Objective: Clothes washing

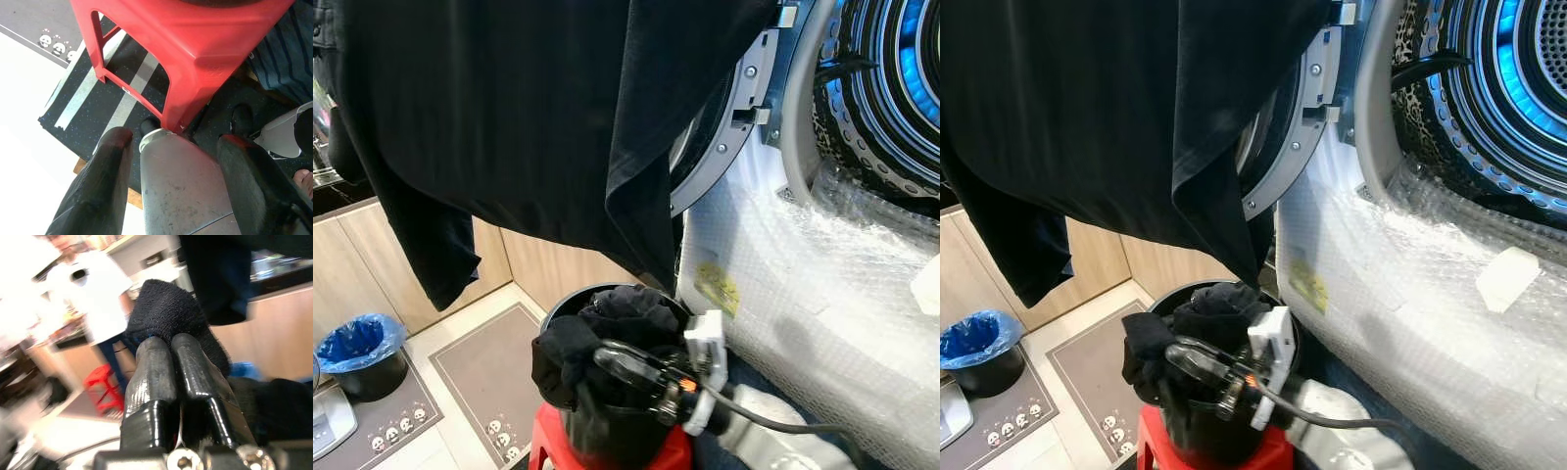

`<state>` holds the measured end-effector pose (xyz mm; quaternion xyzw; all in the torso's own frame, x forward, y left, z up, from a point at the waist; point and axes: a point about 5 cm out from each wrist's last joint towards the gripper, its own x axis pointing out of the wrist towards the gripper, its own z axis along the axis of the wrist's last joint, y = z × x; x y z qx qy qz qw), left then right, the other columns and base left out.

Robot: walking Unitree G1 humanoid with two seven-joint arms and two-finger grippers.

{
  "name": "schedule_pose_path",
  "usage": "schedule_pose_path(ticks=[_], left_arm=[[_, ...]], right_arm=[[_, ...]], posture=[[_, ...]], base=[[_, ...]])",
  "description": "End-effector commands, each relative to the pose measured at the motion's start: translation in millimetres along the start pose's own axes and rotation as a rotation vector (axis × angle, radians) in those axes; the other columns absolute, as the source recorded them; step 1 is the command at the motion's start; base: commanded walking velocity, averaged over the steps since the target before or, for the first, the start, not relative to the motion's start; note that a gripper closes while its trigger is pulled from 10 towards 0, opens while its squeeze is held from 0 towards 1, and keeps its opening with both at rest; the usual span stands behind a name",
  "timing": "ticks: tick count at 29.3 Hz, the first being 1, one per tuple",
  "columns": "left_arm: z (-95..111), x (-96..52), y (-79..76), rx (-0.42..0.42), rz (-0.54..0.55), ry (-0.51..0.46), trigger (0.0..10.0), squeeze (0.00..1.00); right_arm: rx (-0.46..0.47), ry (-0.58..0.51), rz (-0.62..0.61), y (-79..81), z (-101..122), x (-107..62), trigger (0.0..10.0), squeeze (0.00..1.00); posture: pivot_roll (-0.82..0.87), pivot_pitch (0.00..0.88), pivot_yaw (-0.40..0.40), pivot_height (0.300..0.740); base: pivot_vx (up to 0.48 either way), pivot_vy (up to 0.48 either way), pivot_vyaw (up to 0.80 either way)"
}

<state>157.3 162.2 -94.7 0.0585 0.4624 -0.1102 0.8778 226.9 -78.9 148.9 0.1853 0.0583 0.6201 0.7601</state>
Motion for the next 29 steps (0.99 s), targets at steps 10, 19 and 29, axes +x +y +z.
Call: schedule_pose_path(ticks=[10,19,29], left_arm=[[-10,-1.3,0.3,0.023,-0.010,0.066,10.0,0.00],[-7,-0.5,-0.1,0.029,-0.012,0.065,10.0,0.00],[-12,-1.3,-1.9,0.039,-0.017,0.084,10.0,0.00]], right_arm=[[-0.080,-0.006,0.132,15.3,40,-27.9,10.0,0.00],[-0.172,-0.060,0.065,7.3,82,-62.0,10.0,0.00],[-0.384,-0.087,-0.051,3.6,147,-99.3,10.0,0.00]], posture=[[-0.07,0.000,0.032,0.740],[-0.08,0.000,0.031,0.740],[-0.10,0.000,0.035,0.740]], base=[[0.000,0.000,0.00],[0.000,0.000,0.00],[0.000,0.000,0.00]])
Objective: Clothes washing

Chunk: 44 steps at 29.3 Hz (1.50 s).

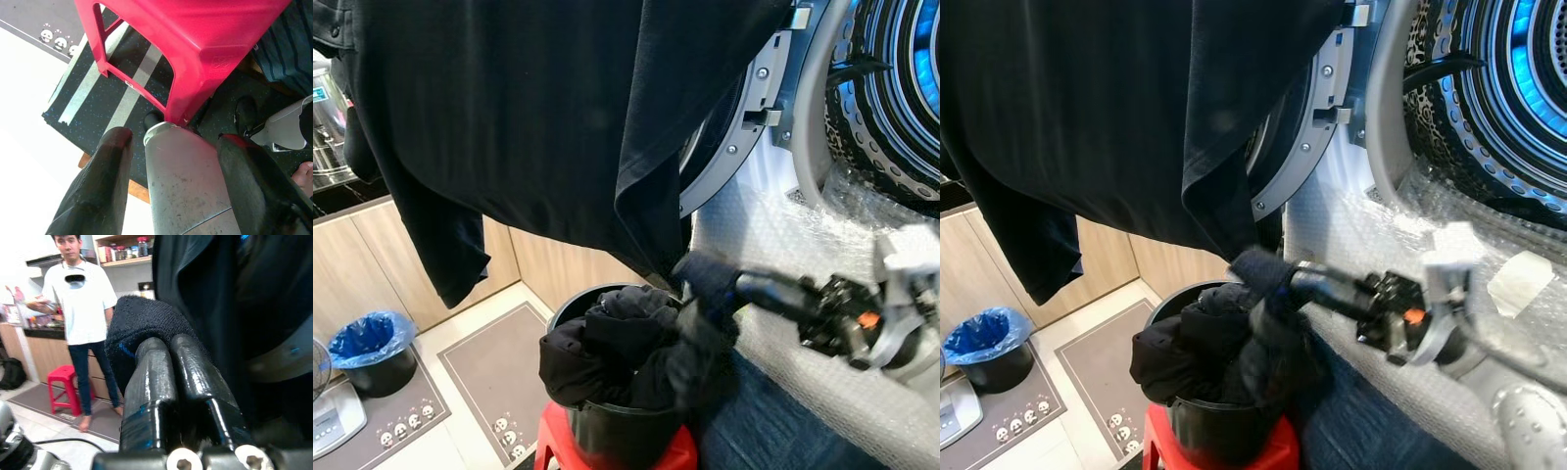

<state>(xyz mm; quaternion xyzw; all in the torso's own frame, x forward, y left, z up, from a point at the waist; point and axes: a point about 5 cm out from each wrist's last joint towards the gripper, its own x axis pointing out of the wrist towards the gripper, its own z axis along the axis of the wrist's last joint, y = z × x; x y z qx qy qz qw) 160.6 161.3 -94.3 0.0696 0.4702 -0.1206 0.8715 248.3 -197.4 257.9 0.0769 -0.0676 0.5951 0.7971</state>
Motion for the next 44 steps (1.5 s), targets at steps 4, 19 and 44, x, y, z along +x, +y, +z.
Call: schedule_pose_path(ticks=[4,19,44], left_arm=[[-15,-2.4,-3.2,0.009,-0.007,0.067,10.0,0.00],[-20,-3.4,-3.7,0.001,-0.002,0.080,10.0,0.00],[-32,-6.1,-9.5,-0.035,0.001,0.103,10.0,0.00]], right_arm=[[-0.111,-0.020,-0.024,-7.1,35,-14.5,10.0,0.00],[-0.353,-0.051,-0.103,-20.6,101,-35.5,10.0,0.00],[-0.420,-0.062,-1.120,-123.7,180,-56.6,10.0,0.00]], posture=[[-0.10,0.000,0.032,0.740],[-0.10,0.000,0.024,0.740],[-0.07,0.000,-0.009,0.740]], base=[[0.000,0.000,0.00],[0.000,0.000,0.00],[0.000,0.000,0.00]])
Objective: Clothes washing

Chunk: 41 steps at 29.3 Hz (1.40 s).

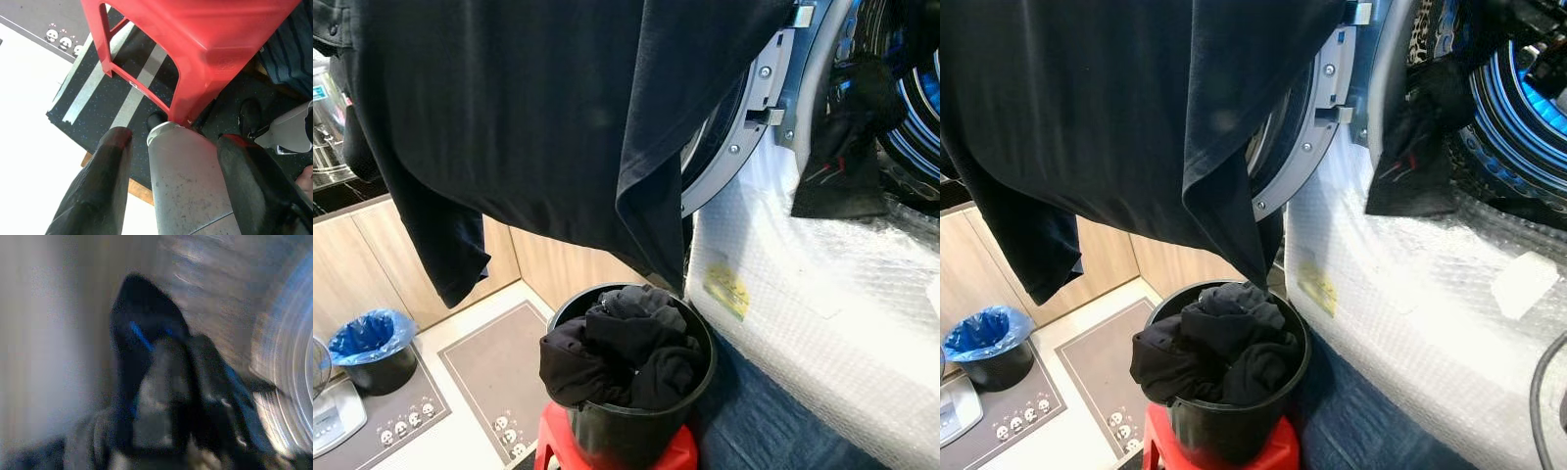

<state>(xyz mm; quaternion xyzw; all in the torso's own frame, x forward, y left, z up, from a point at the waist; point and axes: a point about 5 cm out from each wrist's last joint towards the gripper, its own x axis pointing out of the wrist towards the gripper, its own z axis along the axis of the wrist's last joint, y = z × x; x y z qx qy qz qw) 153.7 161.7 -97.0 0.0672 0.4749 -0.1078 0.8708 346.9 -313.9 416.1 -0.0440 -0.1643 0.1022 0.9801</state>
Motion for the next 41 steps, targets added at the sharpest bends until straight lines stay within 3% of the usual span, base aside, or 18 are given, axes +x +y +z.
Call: schedule_pose_path(ticks=[1,3,5,7,10,13,14,16,22,23,24,25,29,41], left_arm=[[-25,-4.6,-7.3,-0.016,-0.017,0.093,10.0,0.00],[-26,-4.7,-8.7,-0.023,-0.018,0.093,10.0,0.00],[-26,-4.8,-9.1,-0.026,-0.017,0.093,10.0,0.00],[-27,-5.1,-9.5,-0.029,-0.018,0.094,10.0,0.00],[-28,-5.2,-9.5,-0.031,-0.018,0.095,10.0,0.00],[-28,-5.5,-8.7,-0.030,-0.017,0.096,10.0,0.00],[-28,-5.5,-8.7,-0.030,-0.017,0.096,10.0,0.00],[-28,-5.4,-8.4,-0.027,-0.017,0.096,10.0,0.00],[-26,-4.9,-8.7,-0.028,-0.016,0.094,10.0,0.00],[-26,-4.6,-8.7,-0.030,-0.015,0.092,10.0,0.00],[-25,-4.5,-8.7,-0.031,-0.014,0.091,10.0,0.00],[-25,-4.4,-8.6,-0.032,-0.013,0.090,10.0,0.00],[-24,-4.3,-8.0,-0.034,-0.010,0.089,10.0,0.00],[-24,-4.5,-5.7,-0.033,-0.001,0.084,10.0,0.00]], right_arm=[[-0.007,0.021,-0.093,-8.0,1,-0.1,10.0,0.00],[-0.021,0.039,-0.229,-24.7,-3,-5.7,10.0,0.00],[-0.035,0.050,-0.263,-28.1,-4,-7.2,10.0,0.00],[-0.036,0.095,-0.378,-36.3,-10,-10.6,10.0,0.00],[-0.078,0.115,-0.449,-40.2,-12,-11.8,10.0,0.00],[-0.052,0.122,-0.671,-46.9,-10,-12.7,10.0,0.00],[-0.052,0.122,-0.671,-46.9,-10,-12.7,10.0,0.00],[-0.154,0.135,-0.843,-53.0,-6,-17.6,10.0,0.00],[-0.189,0.197,-1.018,-62.2,-5,-28.6,10.0,0.00],[-0.169,0.200,-1.046,-64.7,-7,-31.8,10.0,0.10],[-0.169,0.201,-1.053,-65.5,-7,-32.7,10.0,0.10],[-0.154,0.203,-1.052,-65.0,-9,-32.2,10.0,1.00],[-0.195,0.219,-1.072,-63.1,-11,-30.5,10.0,1.00],[-0.176,0.229,-1.025,-60.3,-16,-27.4,10.0,1.00]], posture=[[-0.07,0.000,-0.009,0.740],[-0.07,0.000,-0.014,0.740],[-0.07,0.000,-0.014,0.740],[-0.07,0.000,-0.016,0.740],[-0.07,0.000,-0.016,0.740],[-0.08,0.000,-0.010,0.740],[-0.08,0.000,-0.010,0.740],[-0.08,0.000,-0.008,0.740],[-0.07,0.000,-0.011,0.740],[-0.07,0.000,-0.011,0.740],[-0.07,0.000,-0.011,0.740],[-0.06,0.000,-0.010,0.740],[-0.06,0.000,-0.007,0.740],[-0.05,0.000,-0.005,0.740]], base=[[0.000,0.000,0.00],[0.000,0.000,0.00],[0.000,0.000,0.00],[0.000,0.000,0.00],[0.000,0.000,0.00],[0.000,0.000,0.00],[0.000,0.000,0.00],[0.000,0.000,0.00],[0.000,0.000,0.00],[0.000,0.000,0.00],[0.000,0.000,0.00],[0.000,0.000,0.00],[0.000,0.000,0.00],[0.000,0.000,0.00]])
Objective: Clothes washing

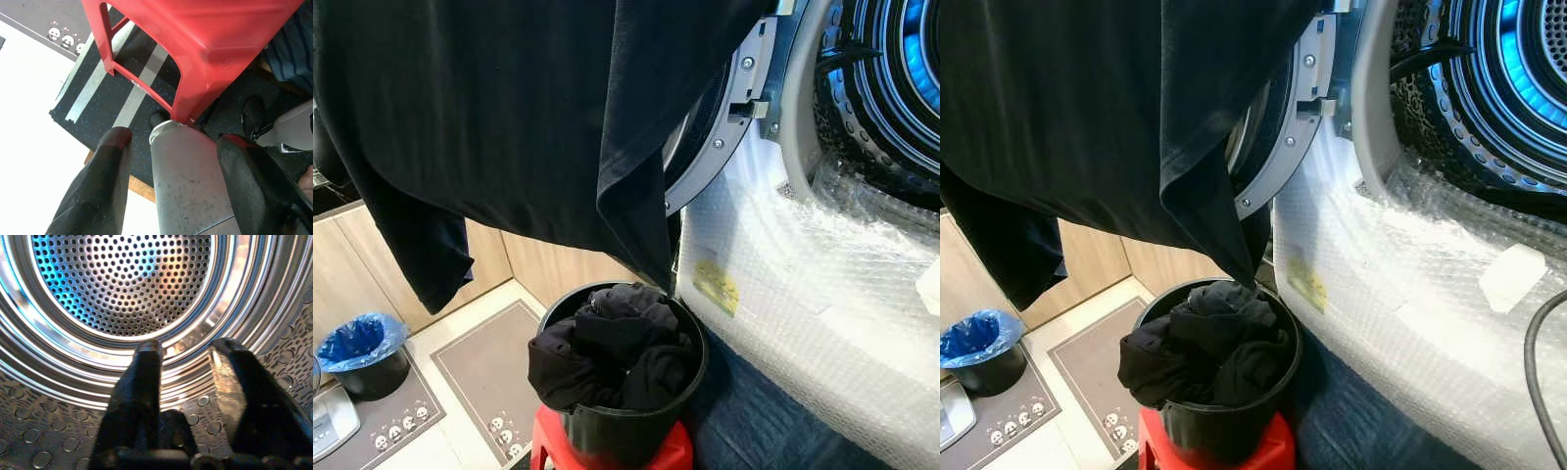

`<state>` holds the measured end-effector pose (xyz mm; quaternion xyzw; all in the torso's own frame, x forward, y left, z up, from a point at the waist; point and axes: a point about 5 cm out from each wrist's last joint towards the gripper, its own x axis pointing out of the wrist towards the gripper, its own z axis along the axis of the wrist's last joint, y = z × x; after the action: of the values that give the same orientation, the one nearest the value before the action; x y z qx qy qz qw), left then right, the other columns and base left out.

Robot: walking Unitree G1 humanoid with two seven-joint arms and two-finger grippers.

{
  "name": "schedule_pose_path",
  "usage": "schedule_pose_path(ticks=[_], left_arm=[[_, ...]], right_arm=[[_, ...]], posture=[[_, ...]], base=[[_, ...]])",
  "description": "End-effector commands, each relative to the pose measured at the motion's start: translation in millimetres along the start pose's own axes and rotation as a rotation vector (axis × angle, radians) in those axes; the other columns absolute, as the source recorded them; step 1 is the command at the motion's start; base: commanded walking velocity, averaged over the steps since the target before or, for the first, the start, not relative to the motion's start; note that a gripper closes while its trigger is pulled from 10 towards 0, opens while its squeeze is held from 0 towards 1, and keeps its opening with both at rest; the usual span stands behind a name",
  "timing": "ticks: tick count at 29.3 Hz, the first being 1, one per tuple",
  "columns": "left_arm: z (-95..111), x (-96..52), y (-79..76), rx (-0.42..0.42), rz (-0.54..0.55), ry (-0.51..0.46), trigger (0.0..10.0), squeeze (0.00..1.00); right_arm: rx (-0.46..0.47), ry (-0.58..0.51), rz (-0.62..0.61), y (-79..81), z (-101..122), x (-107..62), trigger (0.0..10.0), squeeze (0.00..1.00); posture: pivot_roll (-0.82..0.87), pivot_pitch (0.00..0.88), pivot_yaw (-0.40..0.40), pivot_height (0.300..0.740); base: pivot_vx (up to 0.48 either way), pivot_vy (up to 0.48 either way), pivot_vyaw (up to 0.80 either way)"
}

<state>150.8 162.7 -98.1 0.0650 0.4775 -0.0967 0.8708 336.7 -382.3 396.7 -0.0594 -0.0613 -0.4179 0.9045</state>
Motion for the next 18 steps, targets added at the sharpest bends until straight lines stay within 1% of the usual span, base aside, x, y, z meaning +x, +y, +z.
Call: schedule_pose_path(ticks=[1,4,7,10,12,13,16,17,18], left_arm=[[-21,-3.7,-5.5,-0.017,-0.018,0.078,10.0,0.00],[-19,-3.4,-4.7,-0.019,-0.016,0.073,10.0,0.00],[-18,-3.2,-4.2,-0.019,-0.017,0.071,10.0,0.00],[-17,-3.0,-3.5,-0.016,-0.019,0.068,10.0,0.00],[-16,-2.7,-3.0,-0.014,-0.020,0.065,10.0,0.00],[-16,-2.7,-3.0,-0.014,-0.020,0.064,10.0,0.00],[-15,-2.8,-1.7,-0.010,-0.020,0.065,10.0,0.00],[-16,-2.9,-1.2,-0.009,-0.019,0.066,10.0,0.00],[-16,-3.2,-0.6,-0.001,-0.020,0.070,10.0,0.00]], right_arm=[[0.028,-0.002,0.026,3.3,4,-0.9,10.0,1.00],[0.098,-0.002,0.092,8.0,3,-1.4,10.0,1.00],[0.089,-0.006,0.096,8.4,2,-1.6,10.0,1.00],[0.113,-0.021,0.110,5.2,1,-1.1,10.0,1.00],[0.159,-0.057,0.148,2.0,2,-0.9,10.0,1.00],[0.164,-0.060,0.154,1.4,2,-0.9,10.0,1.00],[0.242,-0.127,0.268,-0.8,8,-4.0,10.0,1.00],[0.252,-0.175,0.325,-2.0,12,-7.0,10.0,0.94],[0.276,-0.189,0.373,-4.3,11,-10.1,10.0,0.45]], posture=[[-0.05,0.000,-0.005,0.740],[-0.05,0.000,-0.004,0.740],[-0.05,0.000,0.001,0.740],[-0.06,0.000,0.004,0.740],[-0.06,0.000,0.007,0.740],[-0.06,0.000,0.007,0.740],[-0.07,0.000,0.014,0.740],[-0.07,0.000,0.017,0.740],[-0.08,0.000,0.019,0.740]], base=[[0.000,0.000,0.00],[0.000,0.000,0.00],[0.000,0.000,0.00],[0.000,0.000,0.00],[0.000,0.000,0.00],[0.000,0.000,0.00],[0.000,0.000,0.00],[0.000,0.000,0.00],[0.000,0.000,0.00]])
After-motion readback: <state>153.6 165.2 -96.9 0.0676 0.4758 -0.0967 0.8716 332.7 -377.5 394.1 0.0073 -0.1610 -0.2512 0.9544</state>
